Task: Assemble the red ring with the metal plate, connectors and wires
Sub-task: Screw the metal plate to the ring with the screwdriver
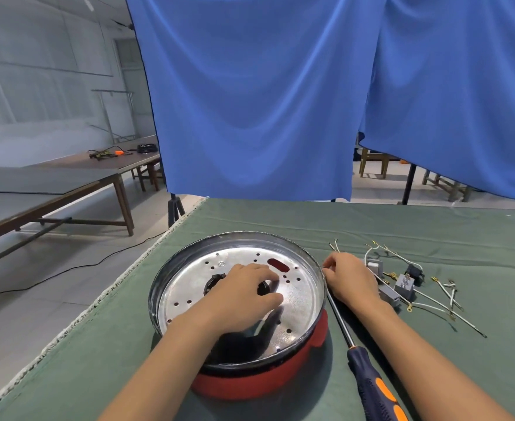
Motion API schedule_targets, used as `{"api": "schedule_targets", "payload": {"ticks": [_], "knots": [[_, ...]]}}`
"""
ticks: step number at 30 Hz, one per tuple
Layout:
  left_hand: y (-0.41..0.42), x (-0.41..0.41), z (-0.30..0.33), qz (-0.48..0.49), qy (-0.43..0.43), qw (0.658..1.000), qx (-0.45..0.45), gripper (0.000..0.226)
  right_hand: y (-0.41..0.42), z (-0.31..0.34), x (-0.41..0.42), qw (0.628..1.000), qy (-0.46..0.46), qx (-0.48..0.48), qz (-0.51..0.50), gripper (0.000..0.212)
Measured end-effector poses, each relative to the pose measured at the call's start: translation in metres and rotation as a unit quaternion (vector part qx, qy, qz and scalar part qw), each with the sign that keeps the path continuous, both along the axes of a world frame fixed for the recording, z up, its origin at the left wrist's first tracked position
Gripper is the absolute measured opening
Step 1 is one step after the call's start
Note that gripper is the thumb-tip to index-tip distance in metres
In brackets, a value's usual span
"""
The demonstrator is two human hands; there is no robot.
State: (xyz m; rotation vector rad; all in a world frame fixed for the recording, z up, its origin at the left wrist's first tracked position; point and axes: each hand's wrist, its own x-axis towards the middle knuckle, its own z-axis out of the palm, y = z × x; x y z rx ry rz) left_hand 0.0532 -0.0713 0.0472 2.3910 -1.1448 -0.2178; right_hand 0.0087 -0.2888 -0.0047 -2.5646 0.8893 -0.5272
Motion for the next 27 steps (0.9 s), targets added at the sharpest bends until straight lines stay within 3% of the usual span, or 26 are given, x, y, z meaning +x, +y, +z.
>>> {"api": "schedule_targets", "payload": {"ticks": [5, 7, 12, 17, 19, 21, 24, 27], "knots": [[0.001, 0.002, -0.001, -0.006, 0.001, 1.000, 0.002, 0.038, -0.002, -0.003, -0.002, 0.999, -0.041, 0.001, 0.014, 0.013], [0.000, 0.002, -0.001, -0.006, -0.006, 1.000, -0.002, 0.035, -0.002, 0.001, -0.003, 0.994, -0.091, 0.051, 0.026, 0.010], [0.000, 0.001, -0.001, 0.010, -0.039, 0.997, -0.071, 0.027, 0.015, 0.042, -0.016, 0.926, -0.268, 0.254, 0.079, 0.016], [0.003, -0.005, 0.013, 0.036, -0.072, 0.989, -0.123, 0.025, 0.060, 0.087, -0.035, 0.901, -0.284, 0.259, 0.203, 0.012], [0.004, -0.010, 0.021, 0.029, -0.017, 0.978, -0.205, 0.025, 0.079, 0.093, -0.041, 0.896, -0.265, 0.260, 0.244, 0.013], [0.004, -0.016, 0.028, 0.007, 0.100, 0.958, -0.267, 0.027, 0.090, 0.096, -0.046, 0.888, -0.258, 0.277, 0.262, 0.012], [0.006, -0.023, 0.032, -0.016, 0.226, 0.915, -0.334, 0.029, 0.095, 0.099, -0.051, 0.865, -0.275, 0.329, 0.260, 0.007], [0.011, -0.025, 0.038, -0.030, 0.315, 0.874, -0.369, 0.030, 0.098, 0.096, -0.054, 0.870, -0.267, 0.333, 0.248, 0.007]]}}
